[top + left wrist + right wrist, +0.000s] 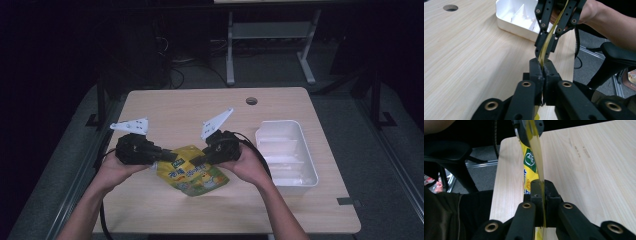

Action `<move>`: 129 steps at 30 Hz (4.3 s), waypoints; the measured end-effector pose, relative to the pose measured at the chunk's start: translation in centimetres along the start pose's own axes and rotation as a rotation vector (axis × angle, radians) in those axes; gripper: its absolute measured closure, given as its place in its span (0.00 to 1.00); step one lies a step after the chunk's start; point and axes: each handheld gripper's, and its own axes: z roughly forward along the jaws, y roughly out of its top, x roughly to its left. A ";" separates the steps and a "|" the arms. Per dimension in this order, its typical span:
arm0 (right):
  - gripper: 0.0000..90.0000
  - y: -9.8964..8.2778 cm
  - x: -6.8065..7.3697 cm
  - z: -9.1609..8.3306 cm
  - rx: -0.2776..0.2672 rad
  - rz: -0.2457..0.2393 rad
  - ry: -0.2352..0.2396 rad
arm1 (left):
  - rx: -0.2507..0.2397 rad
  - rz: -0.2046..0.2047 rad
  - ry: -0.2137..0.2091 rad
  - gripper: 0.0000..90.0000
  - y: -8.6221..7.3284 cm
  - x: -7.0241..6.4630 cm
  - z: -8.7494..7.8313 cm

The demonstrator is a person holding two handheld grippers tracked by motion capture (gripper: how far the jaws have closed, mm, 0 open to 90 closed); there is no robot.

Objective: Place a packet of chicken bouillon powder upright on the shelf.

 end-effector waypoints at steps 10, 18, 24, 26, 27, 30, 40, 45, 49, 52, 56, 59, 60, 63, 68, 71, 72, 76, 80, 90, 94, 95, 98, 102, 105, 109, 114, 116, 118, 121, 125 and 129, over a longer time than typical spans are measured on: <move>1.00 -0.1 0.1 -0.3 -0.003 0.007 -0.005 | 0.004 0.020 0.037 0.68 -0.4 -0.1 -0.4; 1.00 -0.3 -0.1 -0.9 -0.007 0.029 -0.028 | -0.028 0.007 0.078 0.54 -1.0 0.0 -1.5; 1.00 -0.5 -0.2 -1.8 -0.026 0.052 -0.049 | -0.045 -0.010 0.119 0.50 -2.1 0.4 -2.4; 1.00 -0.5 -0.2 -2.0 -0.024 0.055 -0.058 | -0.051 -0.015 0.127 0.49 -2.5 0.4 -2.6; 1.00 -0.5 -0.2 -2.1 -0.023 0.058 -0.062 | -0.056 -0.019 0.129 0.48 -2.6 0.5 -2.7; 1.00 -0.6 -0.4 -2.4 -0.026 0.070 -0.069 | -0.062 -0.016 0.140 0.48 -2.9 0.5 -3.0; 1.00 -0.6 -0.6 -3.7 -0.056 0.093 -0.098 | -0.087 -0.030 0.187 0.46 -4.6 0.4 -3.6; 1.00 -0.3 -0.5 -4.7 -0.061 0.098 -0.128 | -0.087 -0.044 0.211 0.46 -6.2 0.4 -3.4; 1.00 -0.3 -0.6 -5.3 -0.075 0.109 -0.135 | -0.079 -0.055 0.227 0.44 -7.4 0.5 -3.0; 0.99 -0.2 -0.6 -5.7 -0.086 0.110 -0.139 | -0.074 -0.065 0.231 0.41 -8.0 0.5 -2.8; 0.99 0.1 -0.7 -6.1 -0.092 0.108 -0.147 | -0.063 -0.073 0.242 0.40 -9.2 0.7 -2.3; 0.99 0.2 -0.7 -6.4 -0.097 0.107 -0.148 | -0.066 -0.081 0.247 0.40 -10.1 0.8 -1.7; 0.99 0.3 -0.7 -6.6 -0.098 0.110 -0.150 | -0.071 -0.085 0.250 0.40 -10.3 0.8 -1.5; 0.99 0.4 -0.7 -7.1 -0.104 0.113 -0.160 | -0.079 -0.104 0.263 0.40 -11.5 0.9 -0.8; 0.99 0.6 -0.7 -7.7 -0.109 0.111 -0.171 | -0.037 -0.118 0.292 0.39 -12.8 1.0 -0.1; 0.99 0.5 -0.8 -8.3 -0.123 0.116 -0.180 | -0.040 -0.129 0.296 0.37 -13.5 1.0 0.0; 0.99 0.5 -0.8 -8.3 -0.123 0.116 -0.180 | -0.040 -0.129 0.296 0.36 -13.5 1.0 0.0; 0.99 0.4 -0.9 -9.2 -0.136 0.117 -0.192 | -0.055 -0.135 0.307 0.35 -14.1 0.9 -0.3; 0.99 0.1 -0.8 -10.3 -0.155 0.119 -0.208 | -0.059 -0.145 0.315 0.32 -14.4 1.1 -0.4; 0.99 -0.8 -1.0 -13.3 -0.190 0.145 -0.249 | -0.044 -0.149 0.332 0.29 -14.7 1.3 -0.1; 0.99 -1.1 -1.0 -14.6 -0.194 0.147 -0.277 | -0.041 -0.150 0.334 0.29 -14.7 1.4 -0.1; 0.99 -1.2 -1.0 -14.8 -0.195 0.148 -0.283 | -0.044 -0.151 0.333 0.29 -14.7 1.4 -0.1; 0.99 -1.5 -1.0 -15.5 -0.203 0.153 -0.294 | -0.048 -0.154 0.333 0.29 -14.7 1.4 -0.2; 0.99 -2.0 -0.9 -16.4 -0.211 0.159 -0.307 | -0.045 -0.155 0.338 0.29 -14.7 1.5 -0.2; 0.99 -2.5 -1.0 -17.0 -0.217 0.165 -0.316 | -0.043 -0.154 0.335 0.29 -14.7 1.5 -0.1; 0.99 -3.1 -0.9 -17.8 -0.222 0.174 -0.327 | -0.044 -0.153 0.331 0.29 -14.7 1.5 0.0; 0.99 -3.6 -0.7 -18.5 -0.228 0.182 -0.336 | -0.045 -0.154 0.331 0.29 -14.7 1.5 0.0; 0.99 -3.9 -0.6 -18.8 -0.230 0.185 -0.341 | -0.044 -0.153 0.331 0.29 -14.7 1.5 0.0; 0.99 -4.1 -0.6 -19.1 -0.231 0.188 -0.346 | -0.046 -0.155 0.328 0.28 -14.7 1.5 0.0; 0.99 -4.6 -0.3 -19.9 -0.236 0.192 -0.355 | -0.049 -0.154 0.325 0.28 -14.7 1.5 0.0; 0.99 -5.0 -0.2 -20.3 -0.240 0.194 -0.362 | -0.050 -0.156 0.323 0.28 -14.8 1.6 0.0; 0.99 -5.6 0.0 -20.8 -0.243 0.201 -0.371 | -0.044 -0.155 0.324 0.28 -14.8 1.6 0.1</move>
